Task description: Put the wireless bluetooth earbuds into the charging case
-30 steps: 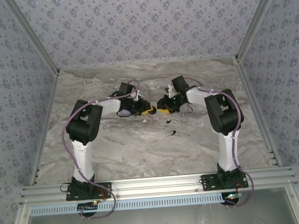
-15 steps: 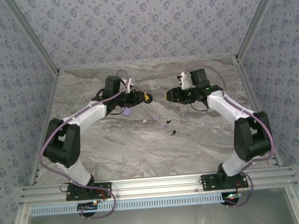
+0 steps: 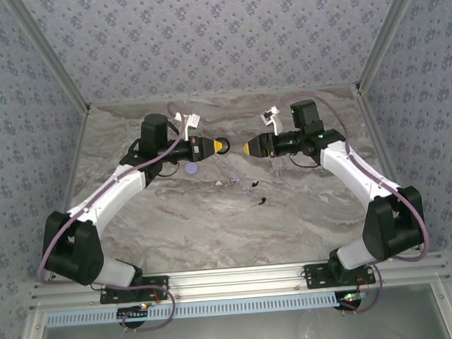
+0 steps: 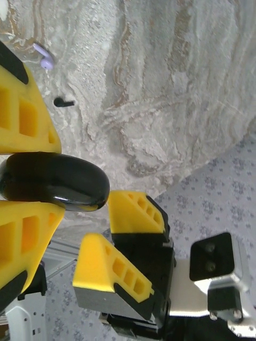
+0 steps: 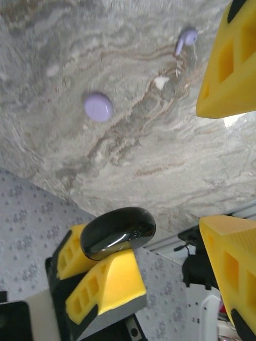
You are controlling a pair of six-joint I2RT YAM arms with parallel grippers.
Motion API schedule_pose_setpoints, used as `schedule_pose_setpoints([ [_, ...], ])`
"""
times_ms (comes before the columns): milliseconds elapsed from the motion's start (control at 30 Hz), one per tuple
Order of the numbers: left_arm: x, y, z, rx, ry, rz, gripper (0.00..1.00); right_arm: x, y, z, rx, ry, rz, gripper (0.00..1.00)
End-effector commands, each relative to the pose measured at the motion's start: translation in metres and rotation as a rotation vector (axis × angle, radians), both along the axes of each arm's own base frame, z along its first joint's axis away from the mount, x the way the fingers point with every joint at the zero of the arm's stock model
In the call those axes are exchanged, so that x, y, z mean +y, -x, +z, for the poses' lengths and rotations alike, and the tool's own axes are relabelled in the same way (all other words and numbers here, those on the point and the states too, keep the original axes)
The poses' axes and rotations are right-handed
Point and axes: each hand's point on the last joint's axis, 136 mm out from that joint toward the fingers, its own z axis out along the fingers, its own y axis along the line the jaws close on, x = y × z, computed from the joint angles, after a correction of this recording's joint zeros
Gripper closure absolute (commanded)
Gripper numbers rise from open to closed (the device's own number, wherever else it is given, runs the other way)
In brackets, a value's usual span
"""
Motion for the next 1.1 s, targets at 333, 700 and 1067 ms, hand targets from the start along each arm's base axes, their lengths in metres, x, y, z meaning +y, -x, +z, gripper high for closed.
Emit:
schedule_pose_setpoints([
  [333, -0.013, 0.034, 0.038, -0.164, 0.074, -0.158, 0.81, 0.031, 0.021, 0.055, -0.157, -0.088, 0.169, 0.46],
  [700, -0.018, 0.042, 0.044, -0.176, 0.080, -0.194, 0.81, 0.040, 0.021, 0.054, -0.142, -0.084, 0.204, 0.50],
  [1067, -0.020, 0.042, 0.045, -0.175, 0.079, -0.195, 0.81, 0.046, 0.029, 0.052, -0.133, -0.091, 0.252, 0.69],
])
